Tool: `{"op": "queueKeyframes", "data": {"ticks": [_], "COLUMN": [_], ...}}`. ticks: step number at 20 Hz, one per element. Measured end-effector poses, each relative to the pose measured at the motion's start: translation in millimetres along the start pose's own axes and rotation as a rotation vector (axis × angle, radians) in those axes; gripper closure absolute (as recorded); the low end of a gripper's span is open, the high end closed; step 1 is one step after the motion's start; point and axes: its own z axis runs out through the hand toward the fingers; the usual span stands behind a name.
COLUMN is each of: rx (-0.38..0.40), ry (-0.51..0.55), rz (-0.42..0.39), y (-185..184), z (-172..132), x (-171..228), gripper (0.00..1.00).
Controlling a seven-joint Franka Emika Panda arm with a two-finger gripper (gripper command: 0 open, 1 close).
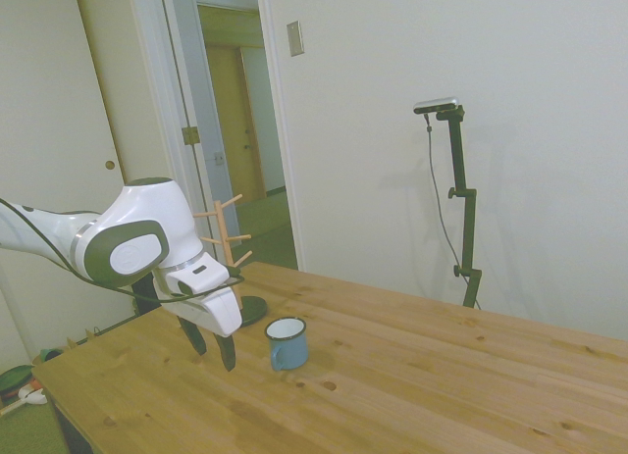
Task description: Hang the mug
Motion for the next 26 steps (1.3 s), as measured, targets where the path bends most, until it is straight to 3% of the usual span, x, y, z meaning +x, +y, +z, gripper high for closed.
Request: {"op": "queueKeyframes", "data": {"ticks": [6,13,19,26], "rx": [-0.004,0.026,0.014,-0.016], "ry": [0.003,0.003,-0.014,-0.038], "rz": [0.026,0.138,0.179,0.181], "y": [-1.4,9.8,-9.2,-33.3], "z": [-12.3,-36.9,-30.8,-5.0], "x": [11.3,75.2,132.6,166.2], "gripper": [0.00,0.00,0.00,0.00]}}
